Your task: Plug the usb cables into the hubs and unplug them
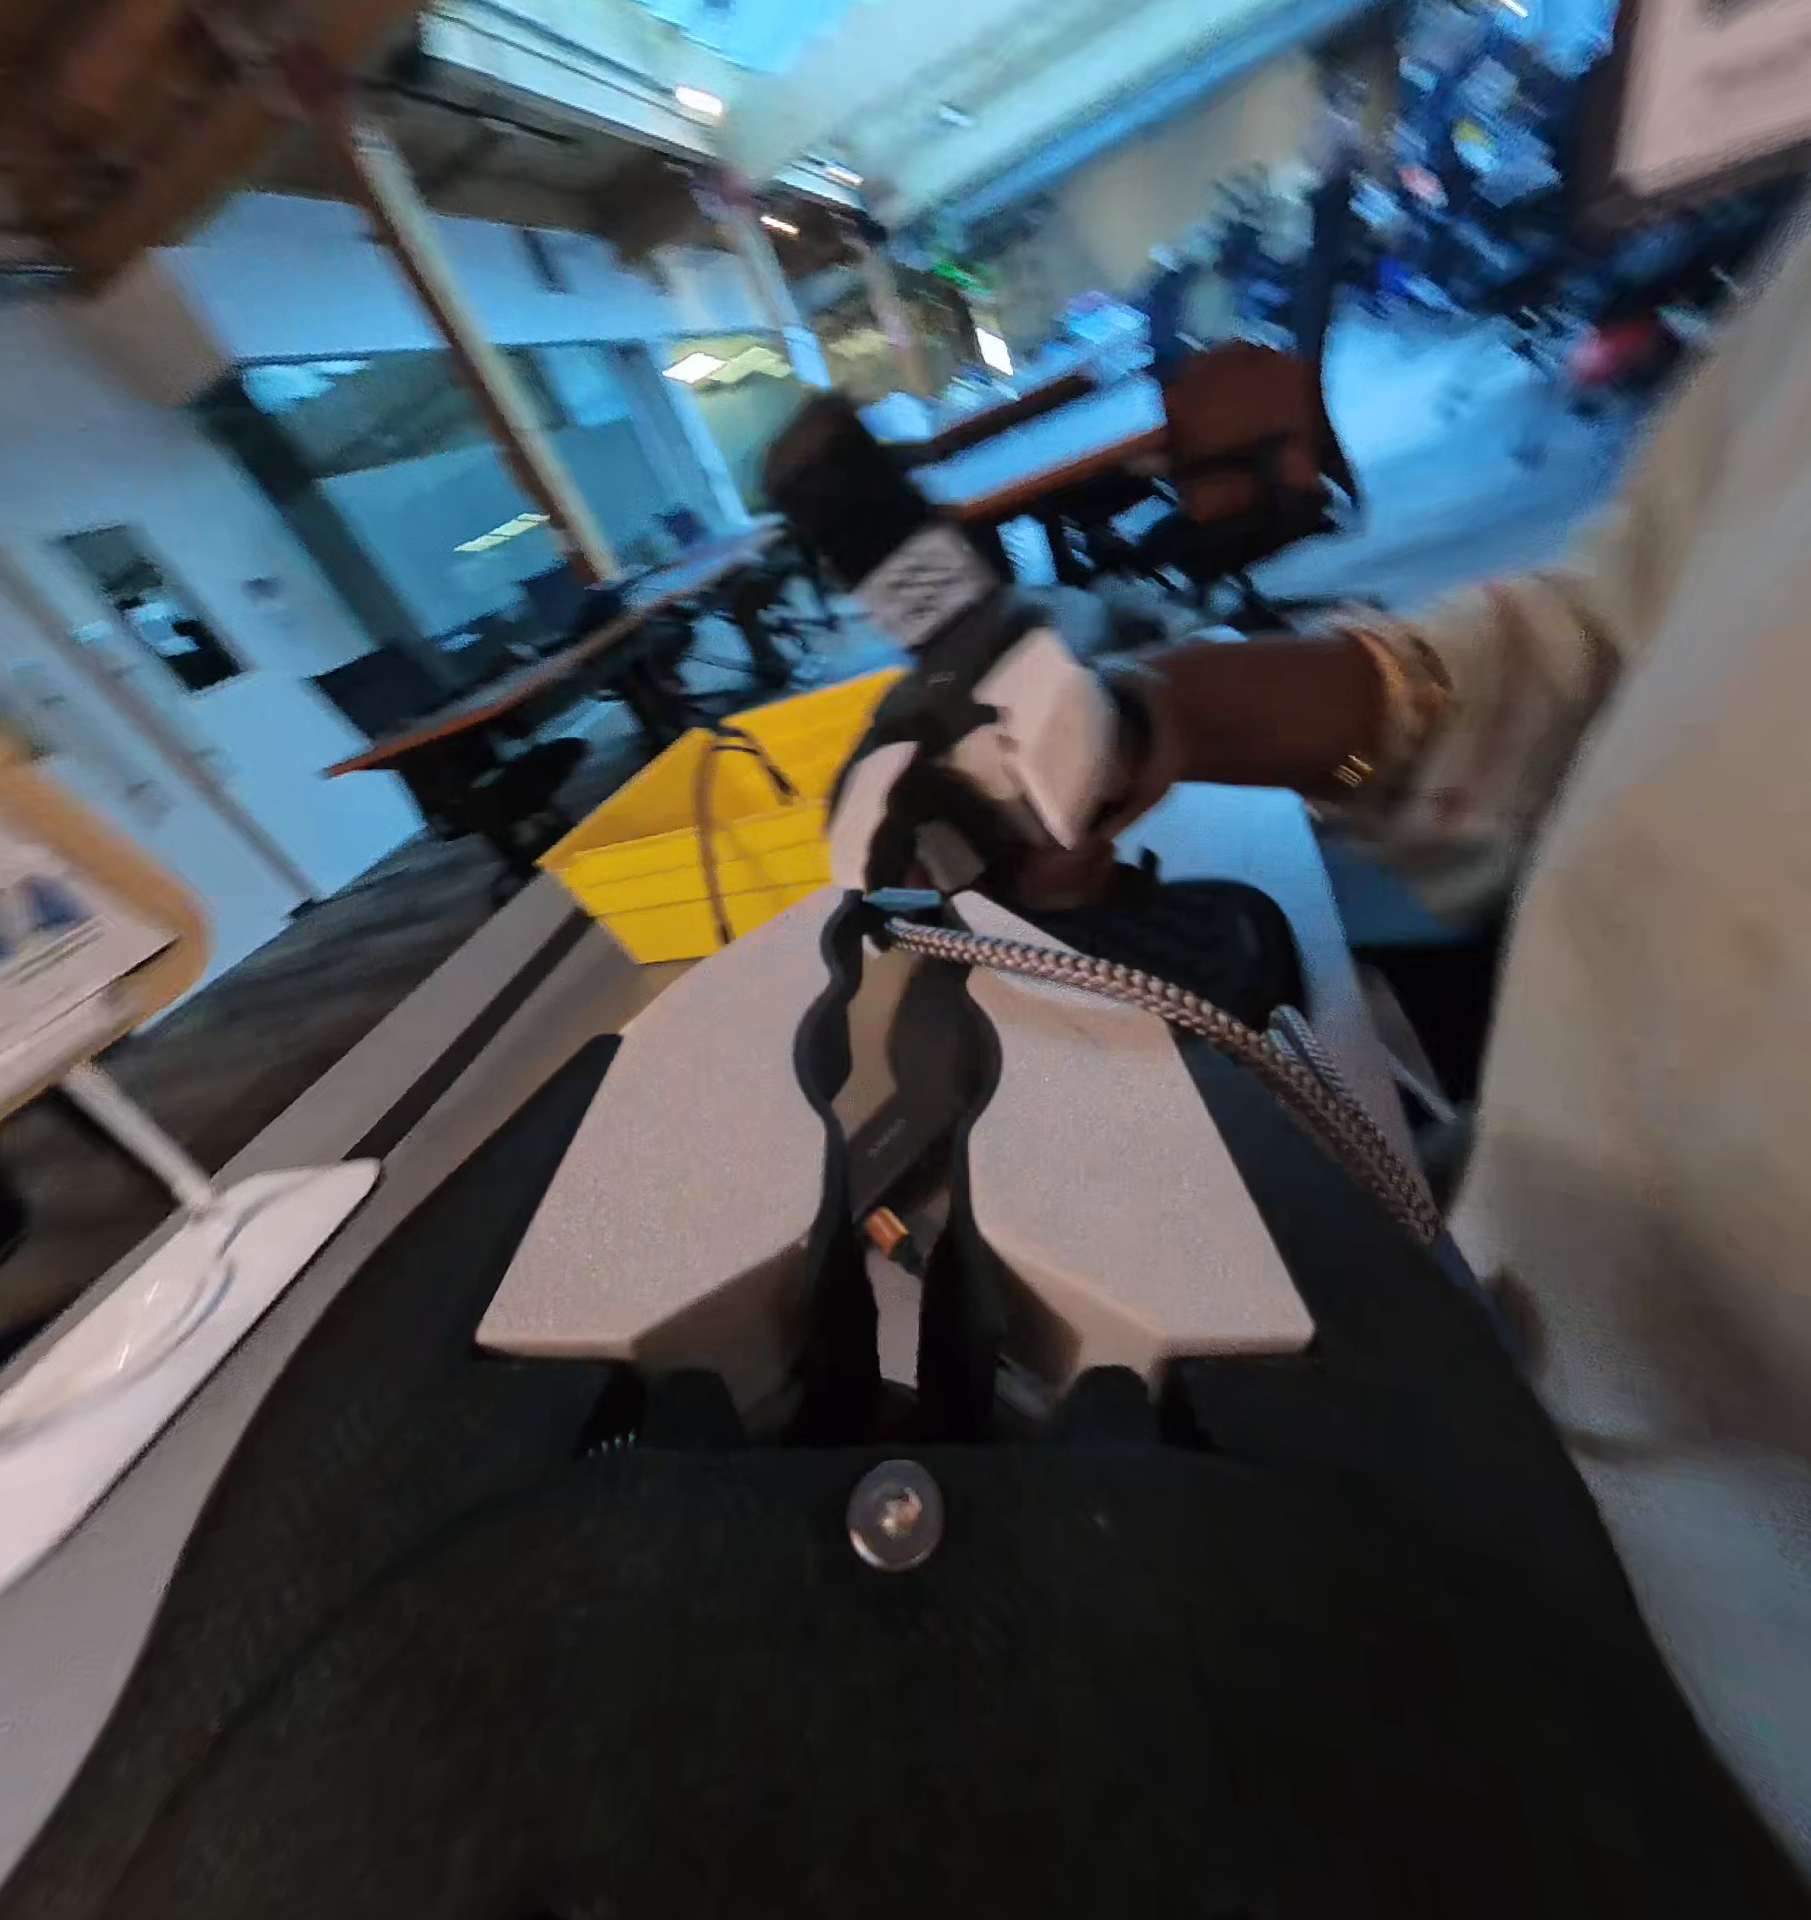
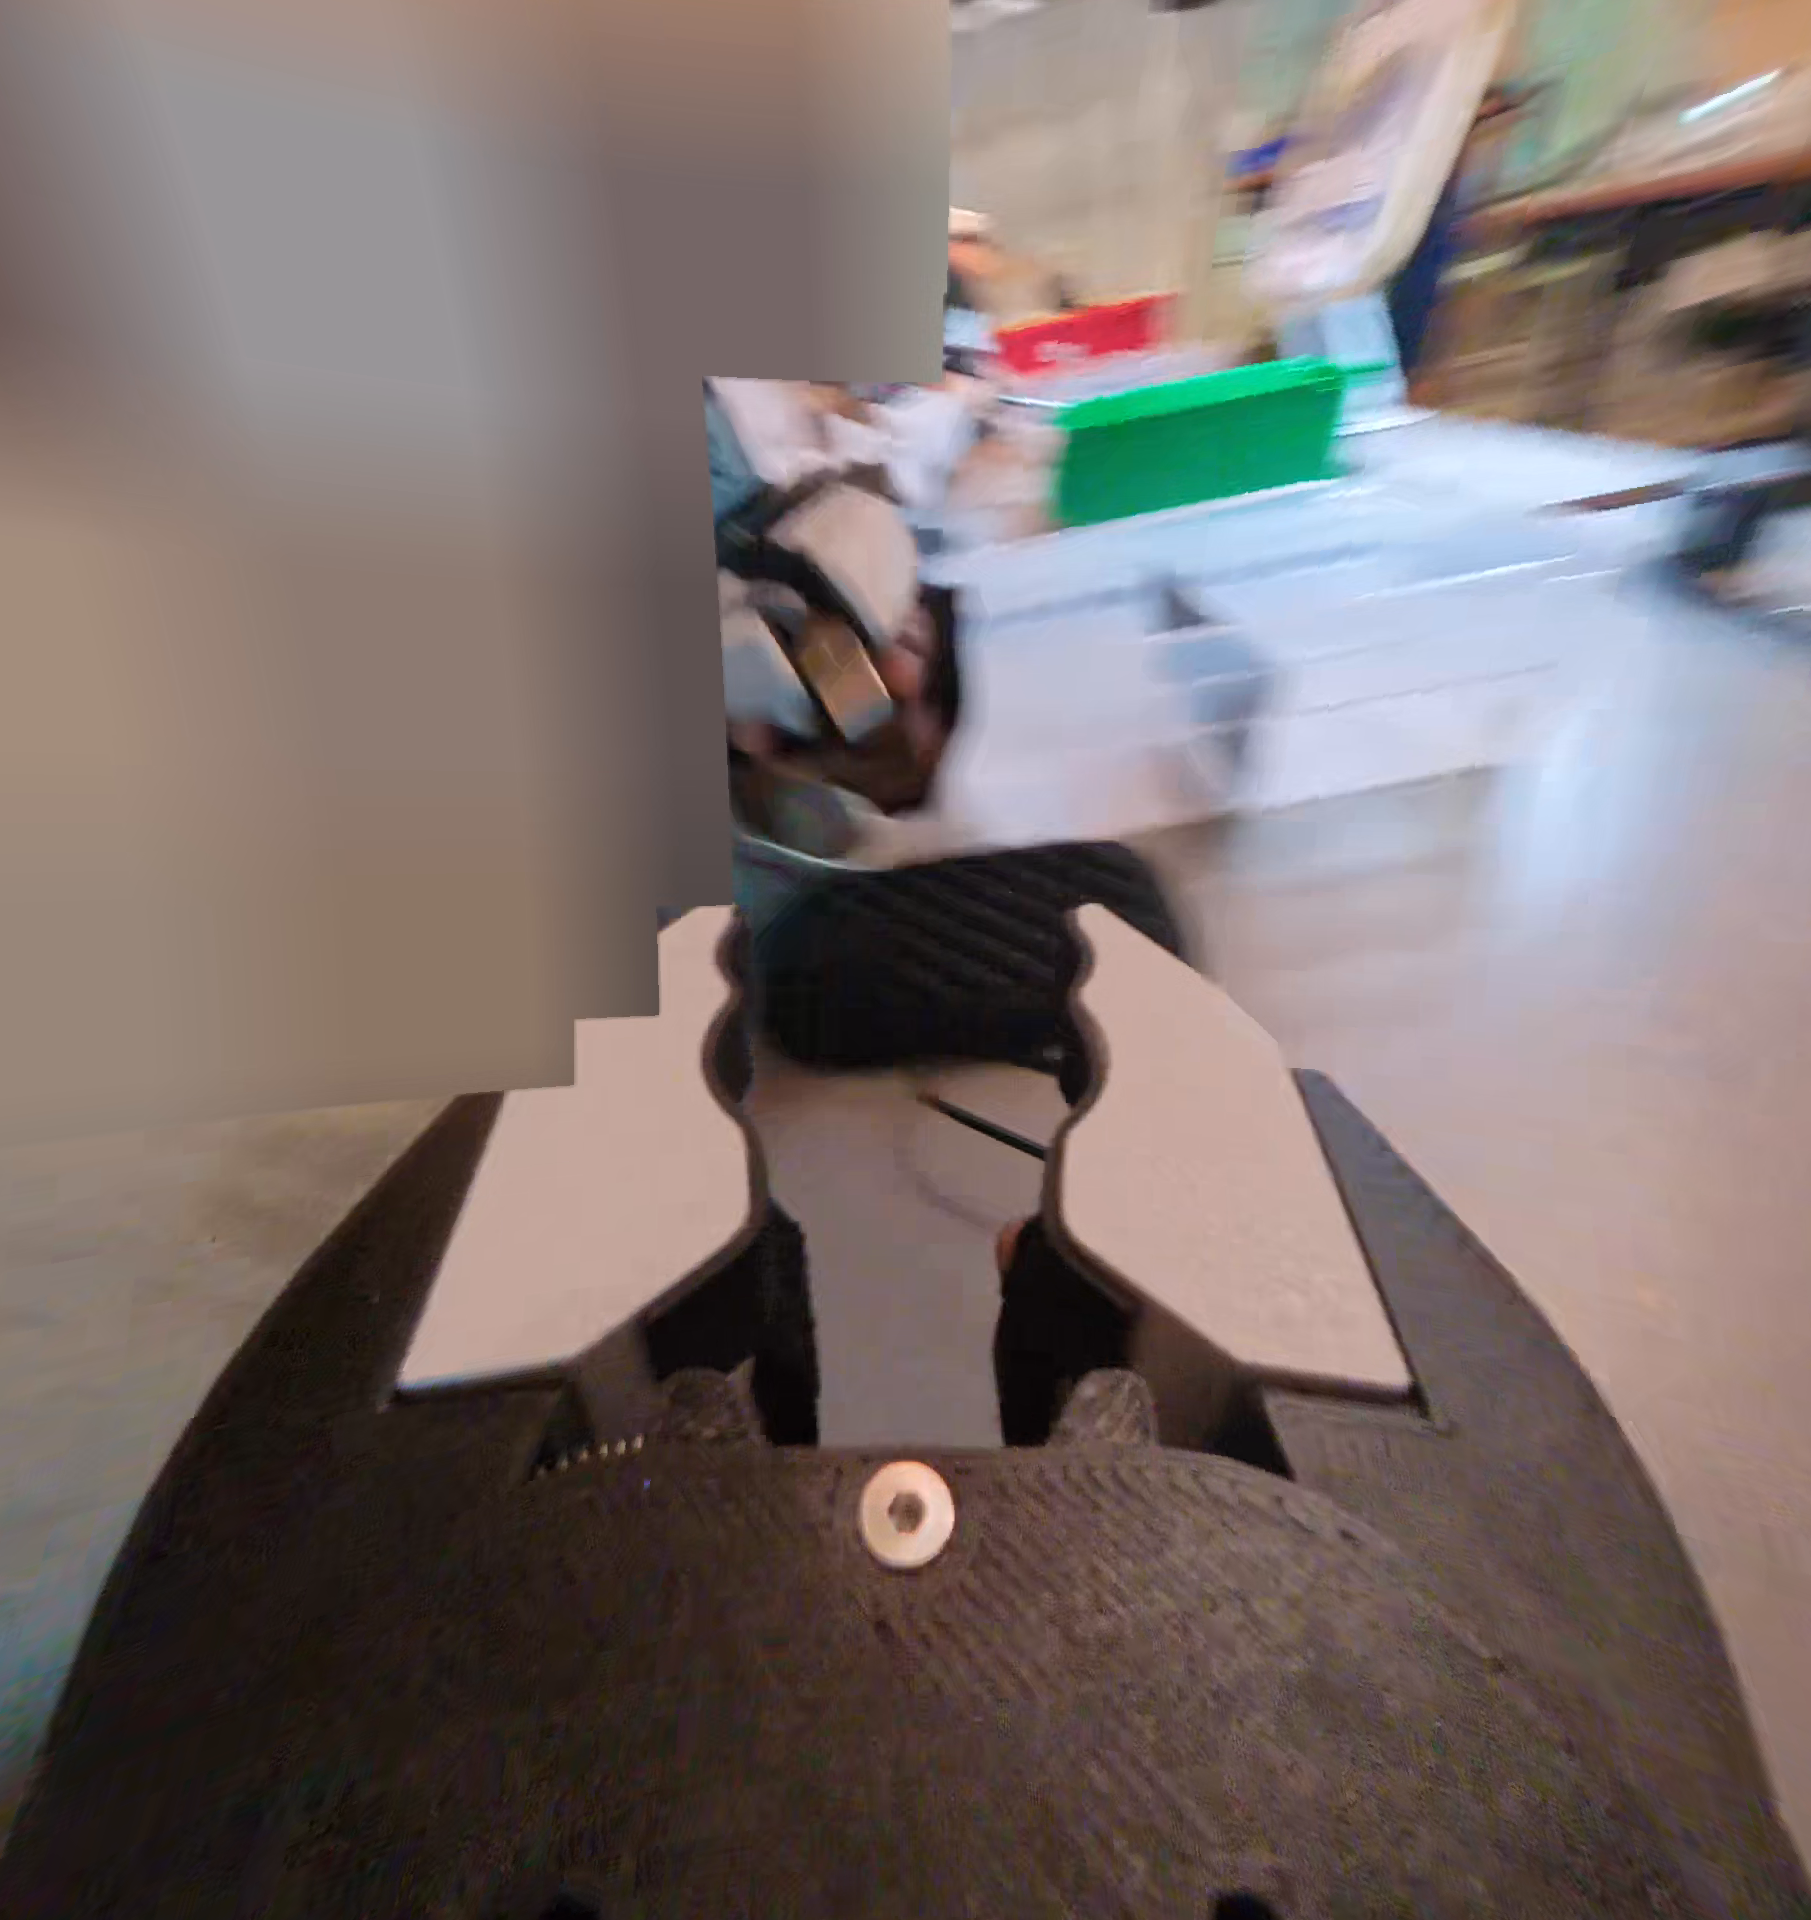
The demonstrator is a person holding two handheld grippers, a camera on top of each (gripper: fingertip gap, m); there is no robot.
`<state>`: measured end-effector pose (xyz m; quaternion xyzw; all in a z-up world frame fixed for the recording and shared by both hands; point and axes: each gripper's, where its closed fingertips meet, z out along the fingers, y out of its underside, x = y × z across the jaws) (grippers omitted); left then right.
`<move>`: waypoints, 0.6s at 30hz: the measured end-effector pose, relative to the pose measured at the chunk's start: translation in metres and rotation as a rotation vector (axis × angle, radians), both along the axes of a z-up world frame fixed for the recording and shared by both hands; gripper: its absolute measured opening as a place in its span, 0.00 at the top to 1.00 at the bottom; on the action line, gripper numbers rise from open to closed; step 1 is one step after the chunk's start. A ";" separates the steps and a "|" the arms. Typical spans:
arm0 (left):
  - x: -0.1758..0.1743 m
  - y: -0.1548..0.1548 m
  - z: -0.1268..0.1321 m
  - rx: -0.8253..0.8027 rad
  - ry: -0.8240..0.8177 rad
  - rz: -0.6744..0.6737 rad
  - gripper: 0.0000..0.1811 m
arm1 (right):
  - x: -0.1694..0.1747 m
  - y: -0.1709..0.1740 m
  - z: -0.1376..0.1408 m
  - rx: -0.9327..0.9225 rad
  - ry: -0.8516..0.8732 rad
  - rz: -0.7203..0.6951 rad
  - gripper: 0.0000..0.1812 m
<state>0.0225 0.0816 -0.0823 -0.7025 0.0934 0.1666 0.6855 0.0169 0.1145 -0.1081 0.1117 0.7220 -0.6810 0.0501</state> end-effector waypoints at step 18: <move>-0.035 -0.008 -0.003 0.424 -0.559 -0.046 0.92 | -0.049 0.074 -0.120 1.024 0.931 -0.416 0.80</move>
